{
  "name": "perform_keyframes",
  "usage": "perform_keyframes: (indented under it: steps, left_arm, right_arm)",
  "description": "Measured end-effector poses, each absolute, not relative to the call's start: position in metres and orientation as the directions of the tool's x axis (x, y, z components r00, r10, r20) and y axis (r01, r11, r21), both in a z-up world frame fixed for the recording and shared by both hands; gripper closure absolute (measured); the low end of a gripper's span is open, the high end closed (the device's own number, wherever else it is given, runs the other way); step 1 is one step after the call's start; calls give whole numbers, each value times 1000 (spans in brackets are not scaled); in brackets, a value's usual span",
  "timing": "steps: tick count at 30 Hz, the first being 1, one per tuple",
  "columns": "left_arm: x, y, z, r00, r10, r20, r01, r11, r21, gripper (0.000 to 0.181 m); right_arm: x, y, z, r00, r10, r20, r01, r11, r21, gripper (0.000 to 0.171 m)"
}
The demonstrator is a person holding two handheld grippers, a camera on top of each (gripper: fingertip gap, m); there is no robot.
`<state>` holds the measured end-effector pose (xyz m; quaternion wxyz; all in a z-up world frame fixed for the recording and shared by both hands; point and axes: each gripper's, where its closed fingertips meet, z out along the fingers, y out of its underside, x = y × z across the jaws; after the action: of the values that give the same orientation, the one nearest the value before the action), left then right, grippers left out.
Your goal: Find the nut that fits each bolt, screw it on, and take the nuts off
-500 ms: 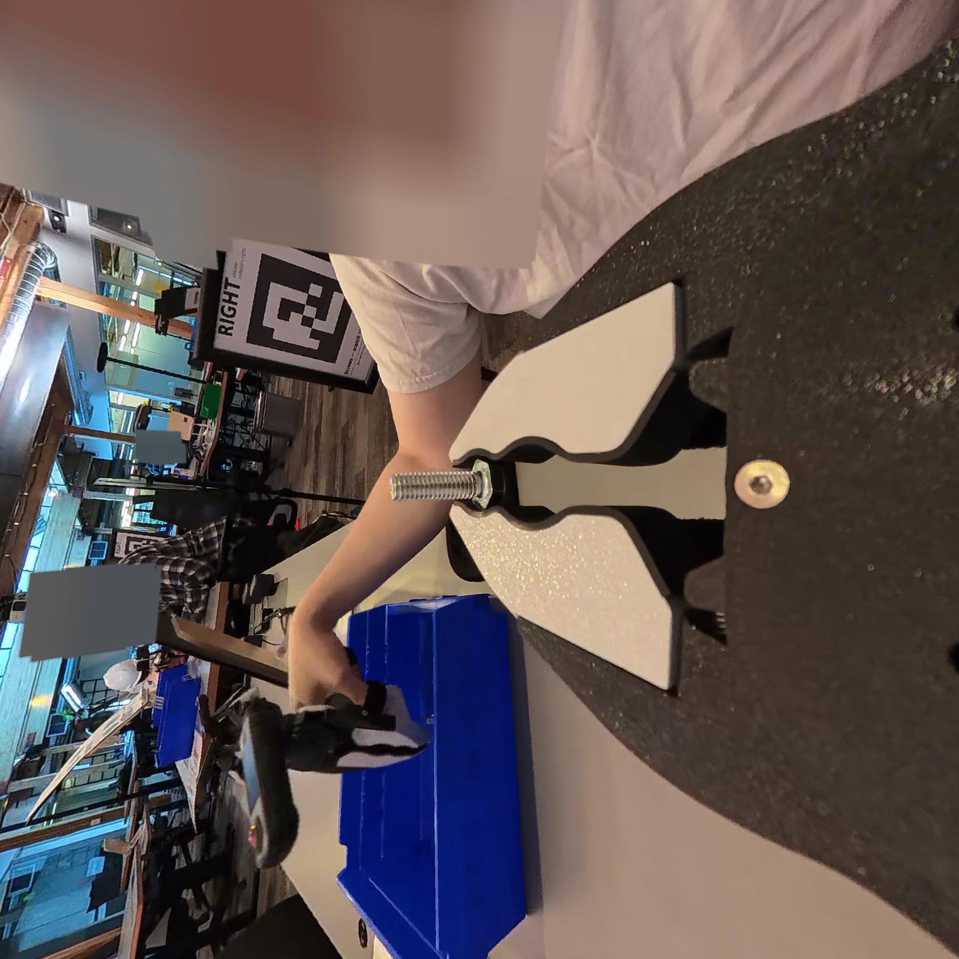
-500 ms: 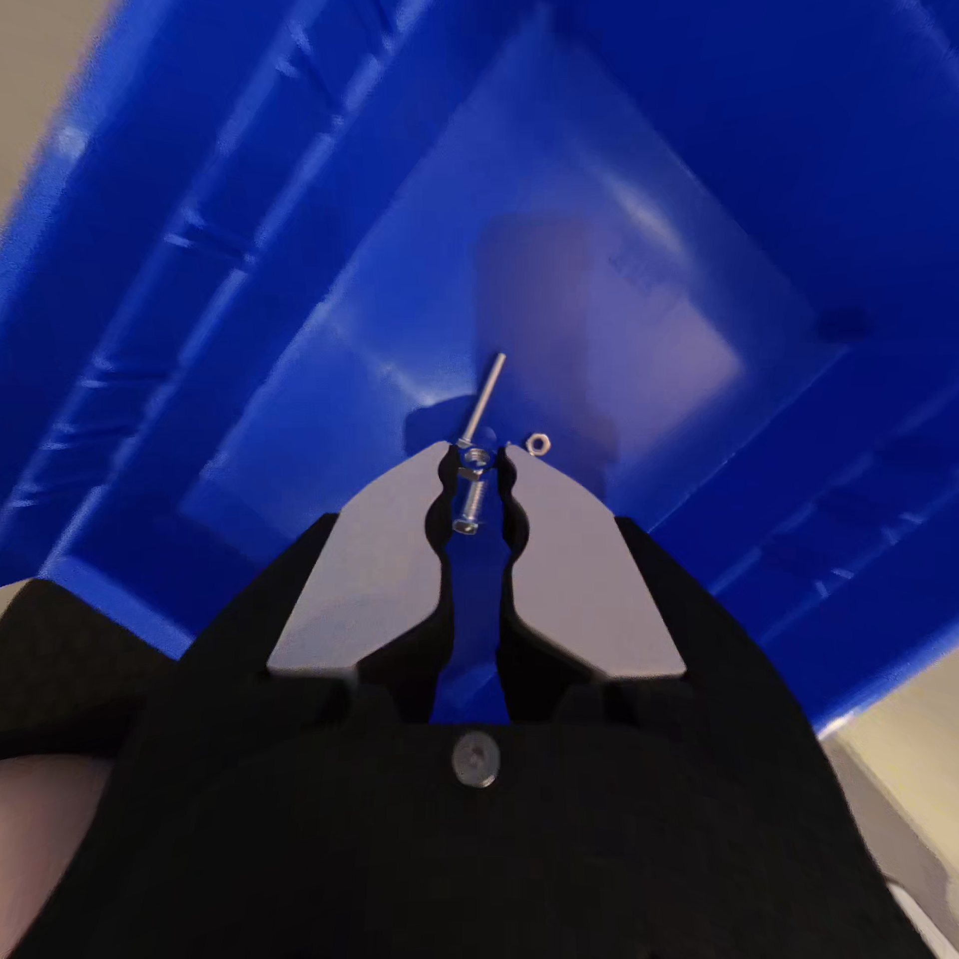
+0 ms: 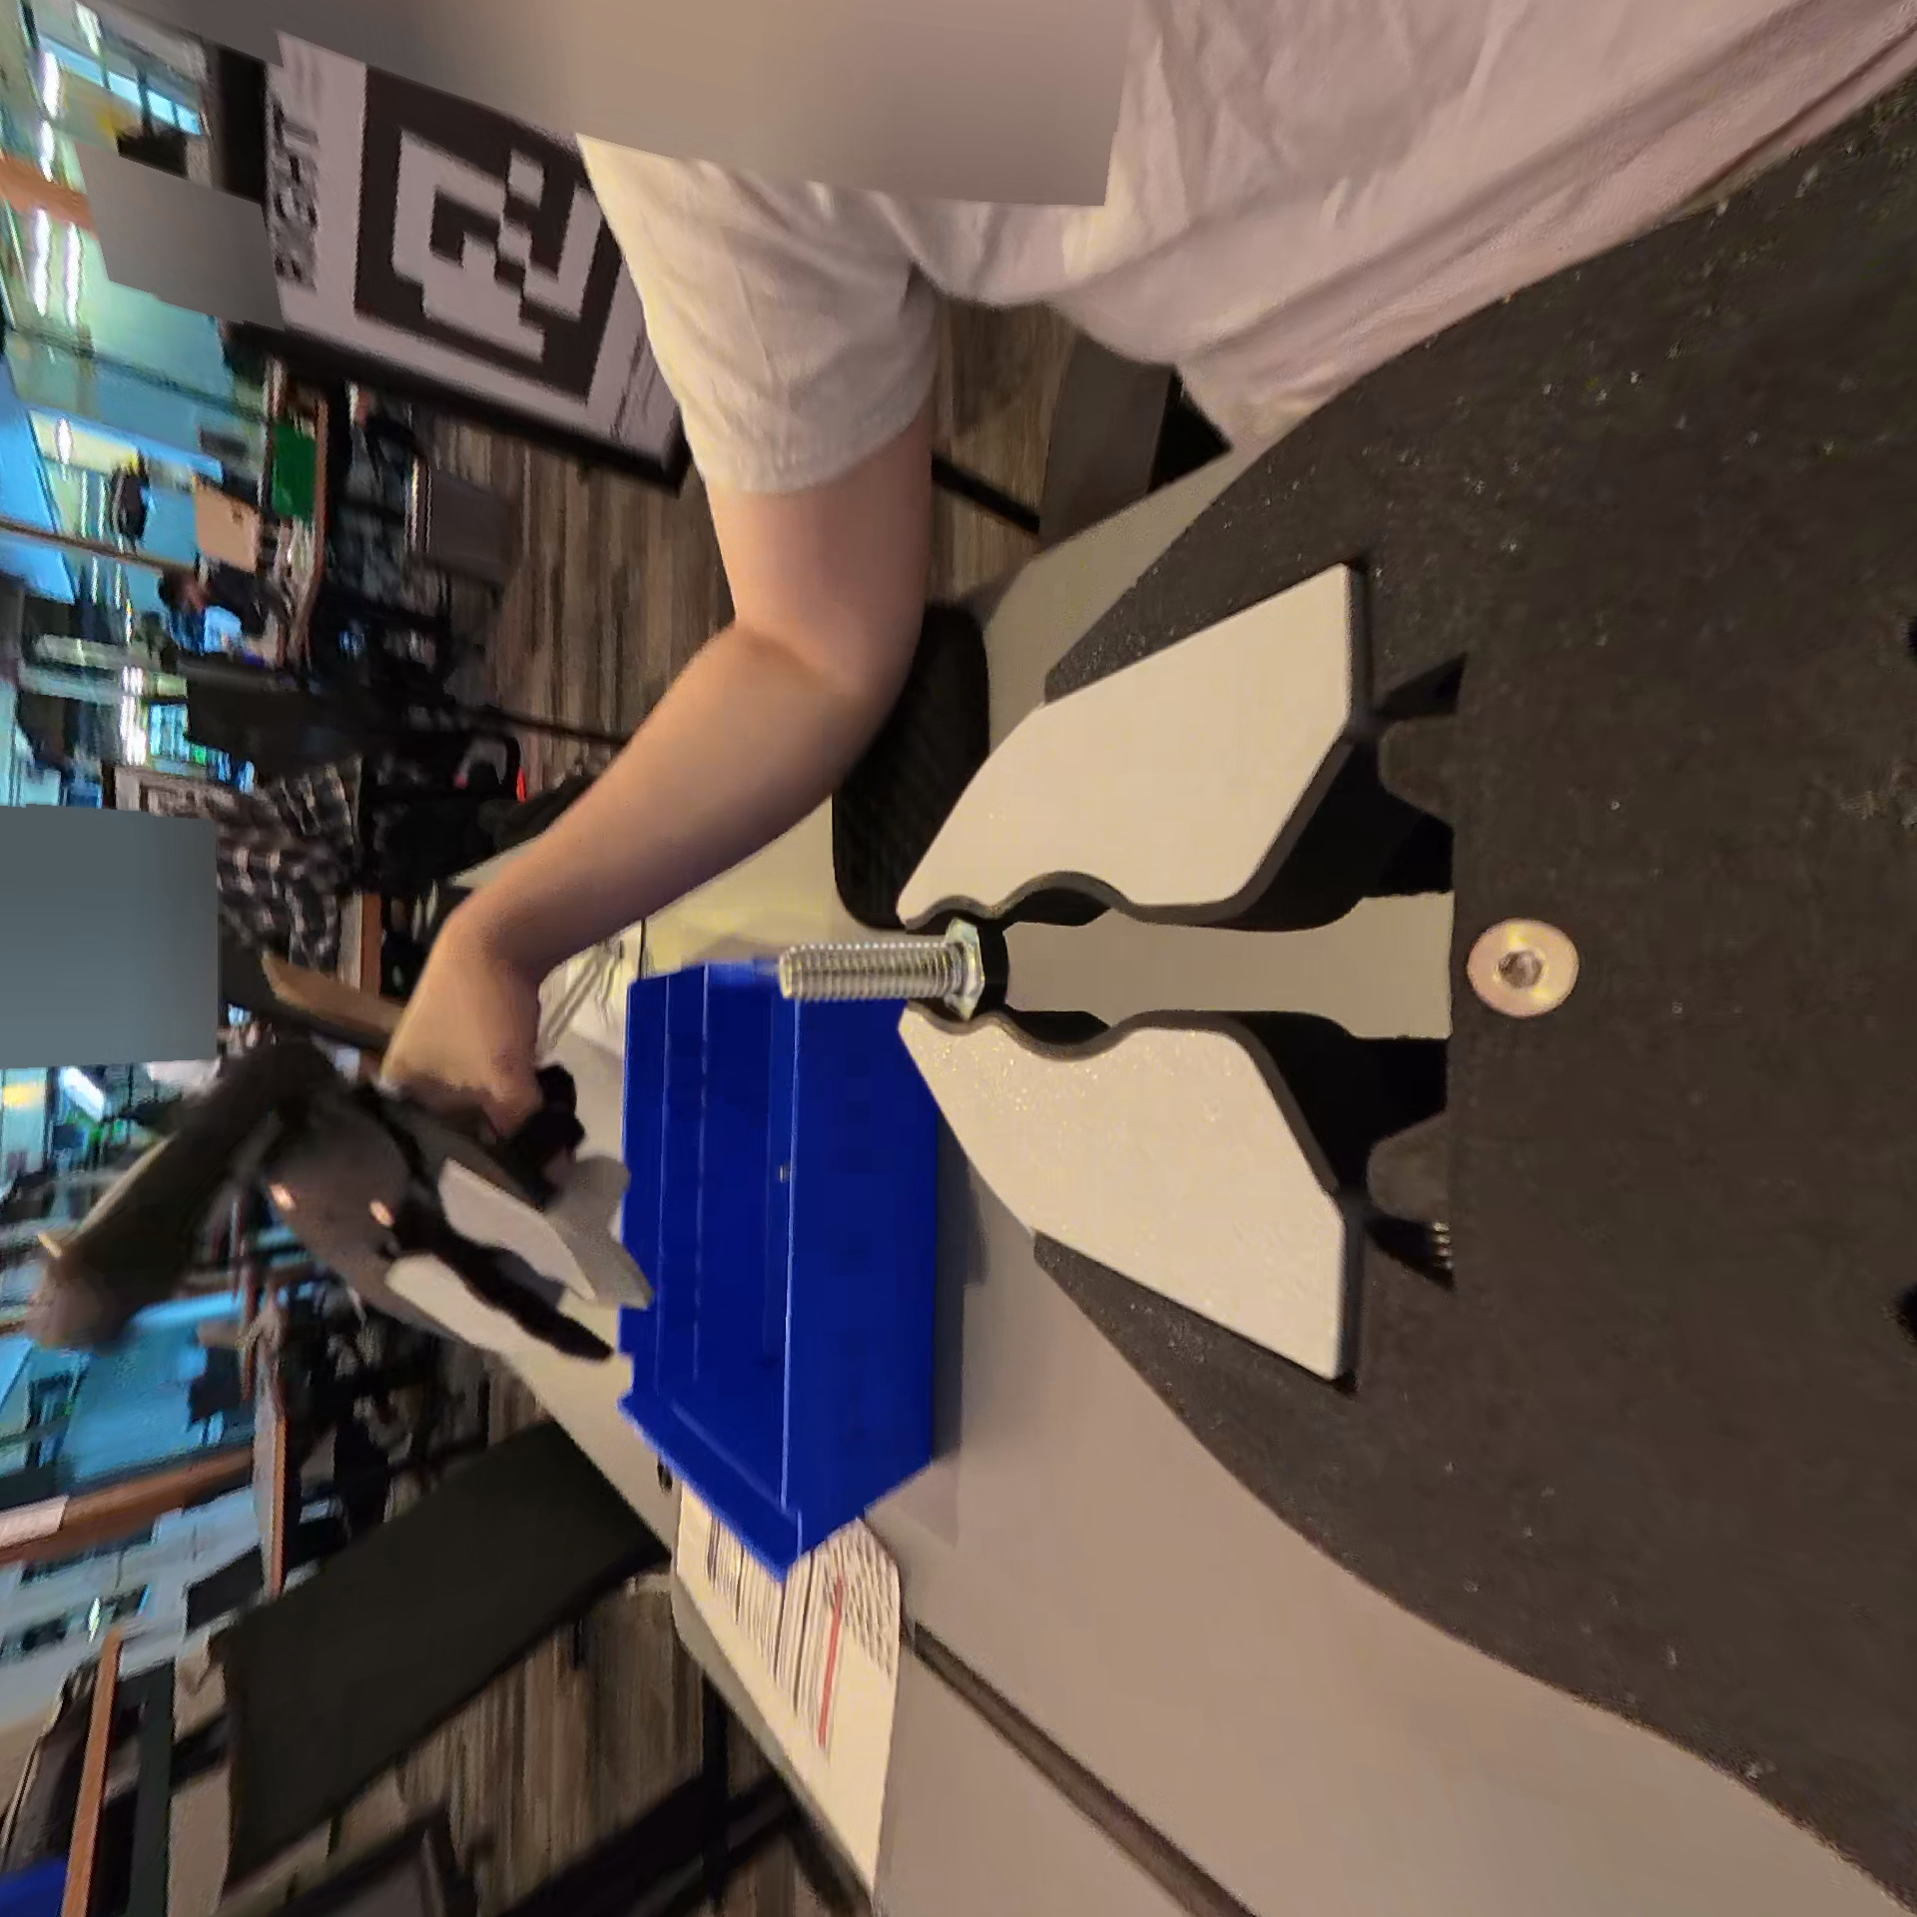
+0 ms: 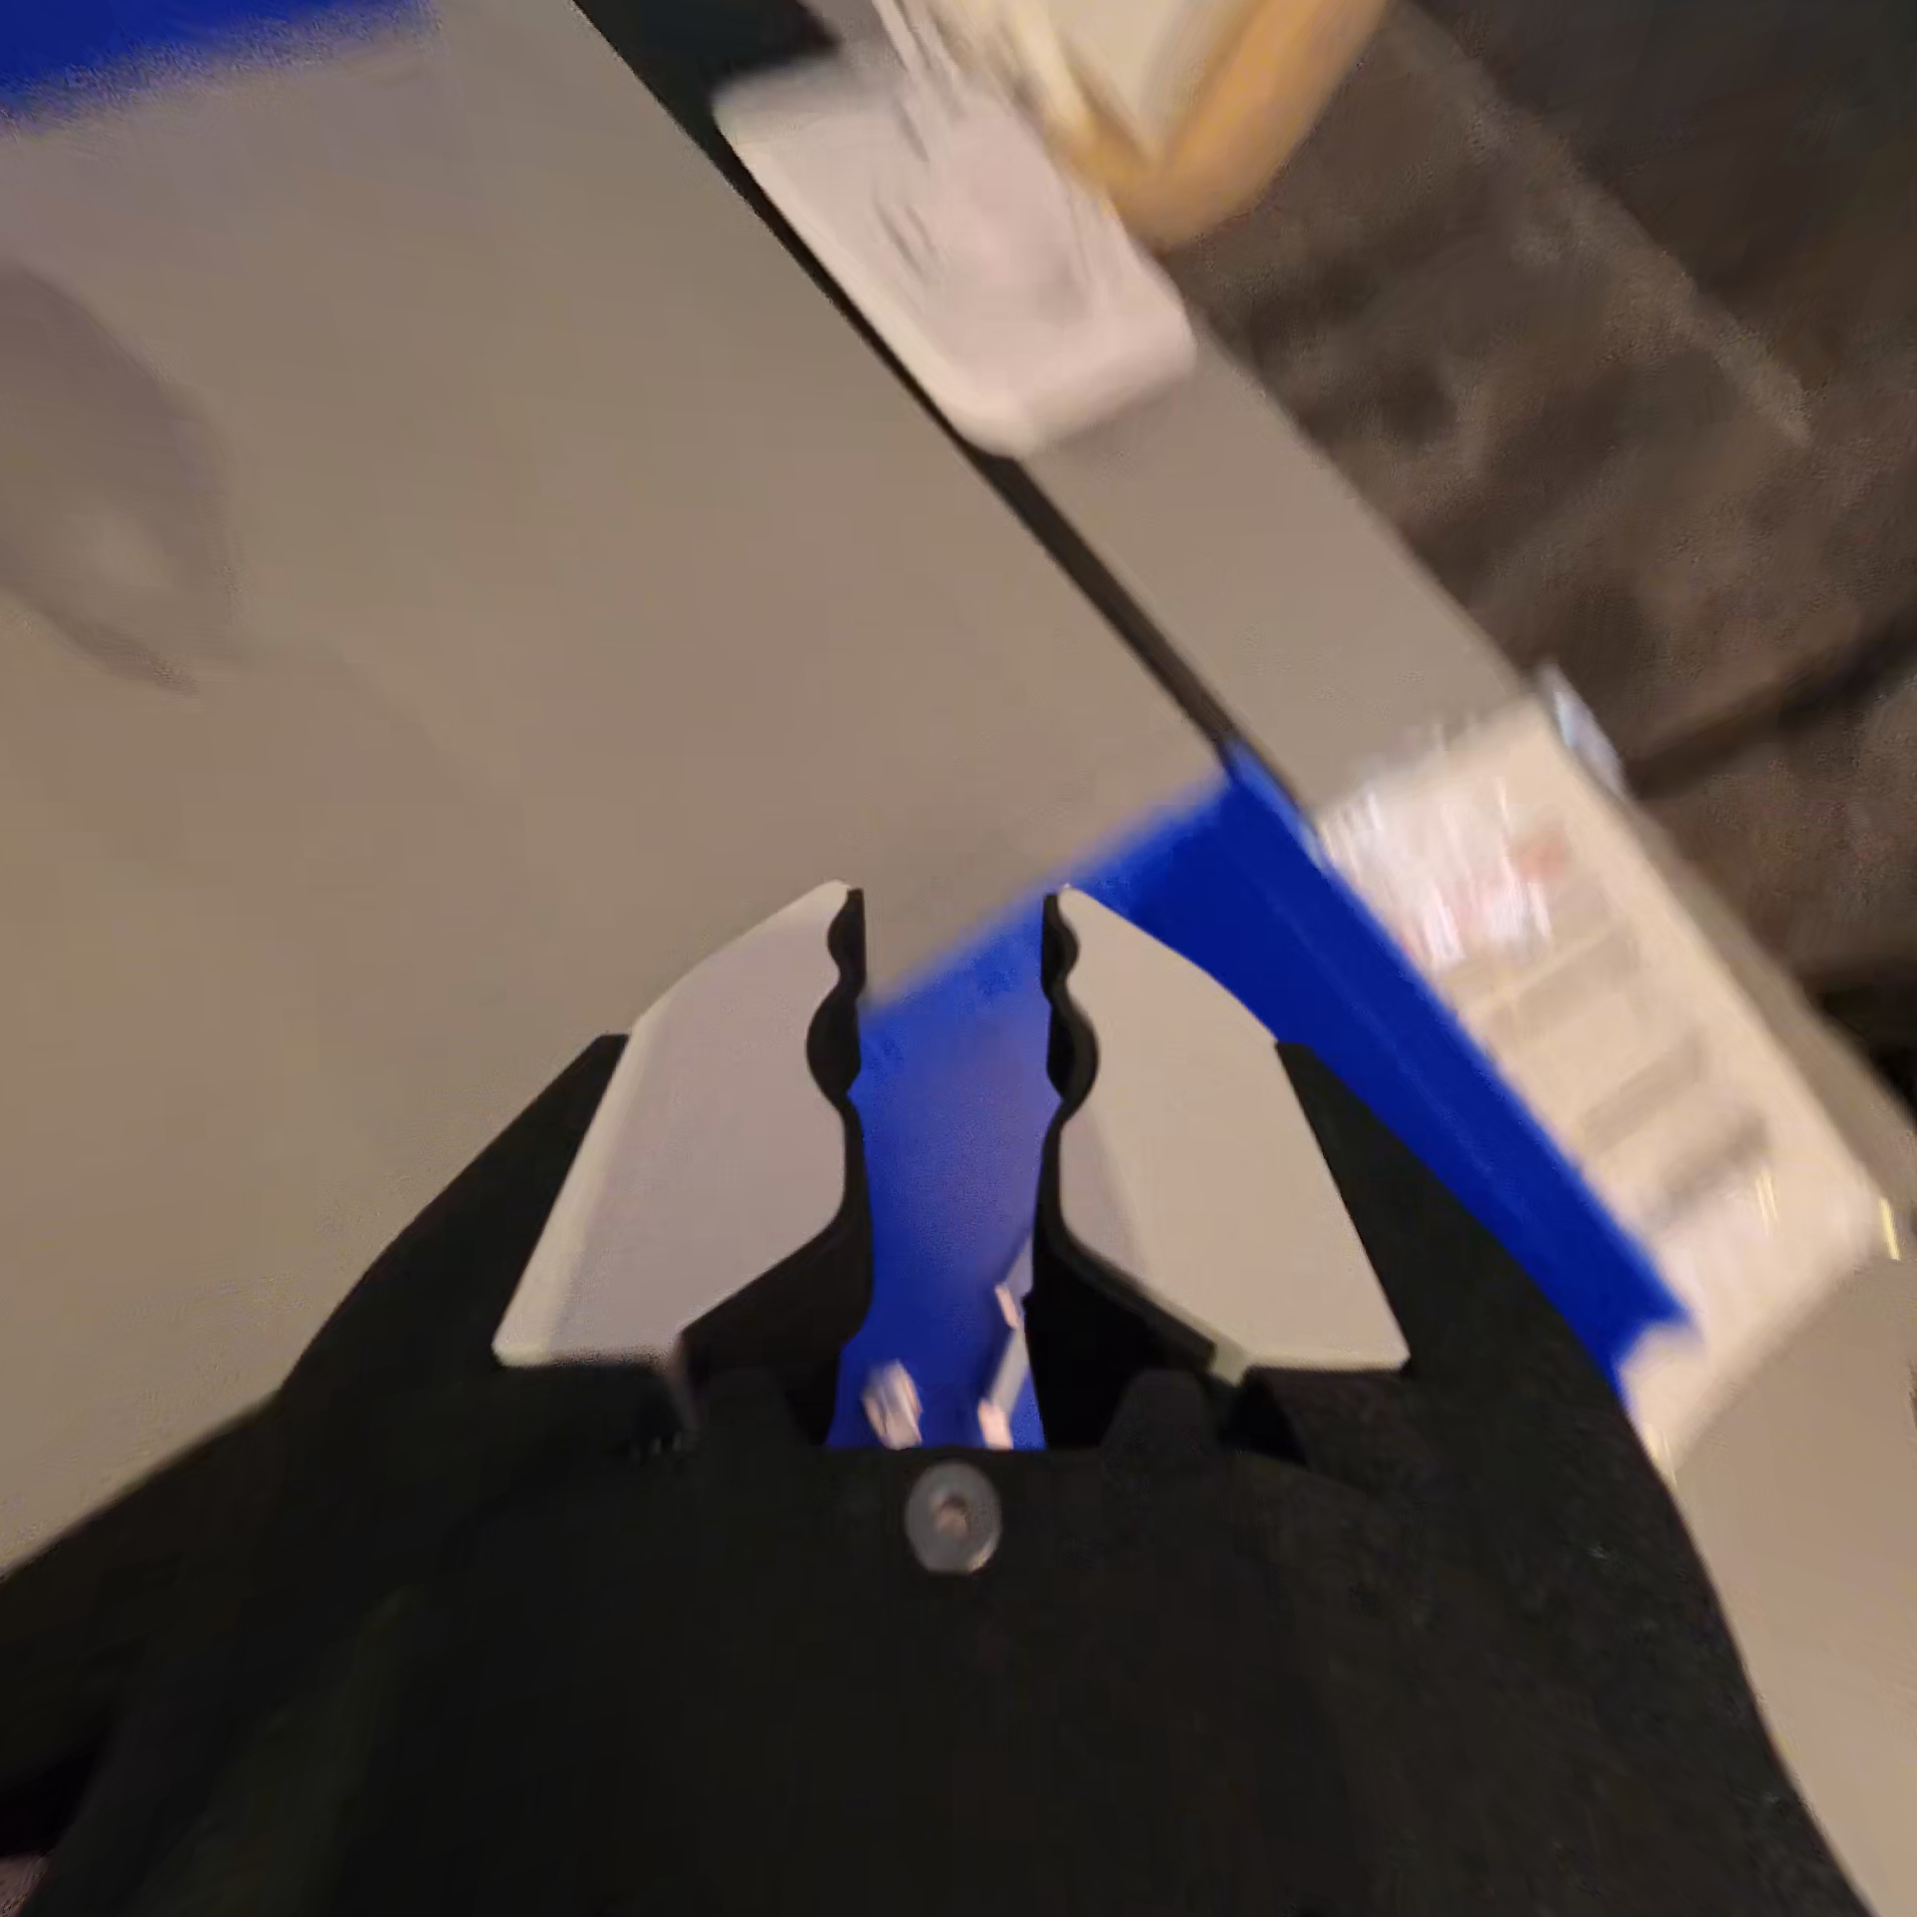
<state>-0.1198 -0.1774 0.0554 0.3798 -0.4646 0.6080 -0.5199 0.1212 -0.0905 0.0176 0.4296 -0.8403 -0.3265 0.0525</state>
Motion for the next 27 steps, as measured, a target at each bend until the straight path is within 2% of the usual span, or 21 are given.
perform_keyframes:
  steps: [3, 5, 9, 13, 14, 15, 18, 21, 23, 24, 26, 27]
  left_arm:
    - [-117, -170, 52, -240, -971, 23, -178, 21, -984, 171]
    - [-116, -168, 51, -231, -973, 29, -182, 14, -983, 171]
    - [-116, -169, 50, -227, -973, 36, -181, 6, -983, 171]
    - [-116, -171, 53, -232, -972, 32, -174, 9, -985, 171]
    - [-116, -171, 53, -235, -972, 31, -174, 11, -985, 171]
    - [-116, -172, 52, -238, -971, 28, -178, 15, -984, 171]
    - [-115, -166, 52, -209, -977, 26, -171, 10, -985, 169]
    - [-116, -156, 46, -166, -984, 68, -228, -29, -973, 152]
    - [-118, -148, 41, -130, -989, 64, -266, -27, -964, 143]
    - [-119, -143, 39, -105, -993, 53, -284, -21, -959, 142]
    - [-122, -132, 35, -50, -999, 19, -320, -2, -948, 136]
    - [-123, -127, 33, -27, -1000, 4, -338, 5, -941, 135]
  right_arm:
    - [10, -115, 74, 558, 806, 198, 444, -89, -892, 139]
    - [-53, -141, 95, 397, 900, 179, 342, 36, -939, 141]
    - [-126, -165, 93, 237, 963, 131, 266, 65, -962, 141]
    - [-151, -159, 81, 252, 963, 100, 247, 36, -968, 141]
    - [-154, -158, 78, 245, 966, 81, 242, 20, -970, 144]
    - [-156, -159, 74, 223, 973, 63, 241, 8, -971, 163]
    - [-152, -154, 78, 228, 974, 2, 192, -43, -980, 164]
    - [-131, -157, 99, 216, 974, -65, 124, -93, -988, 164]
    - [-92, -149, 99, 328, 943, -51, 224, -131, -966, 164]
    - [-58, -136, 92, 459, 888, 10, 313, -151, -937, 164]
    - [31, -121, 62, 696, 708, 118, 474, -330, -816, 164]
    - [70, -127, 41, 750, 654, 102, 499, -457, -736, 164]
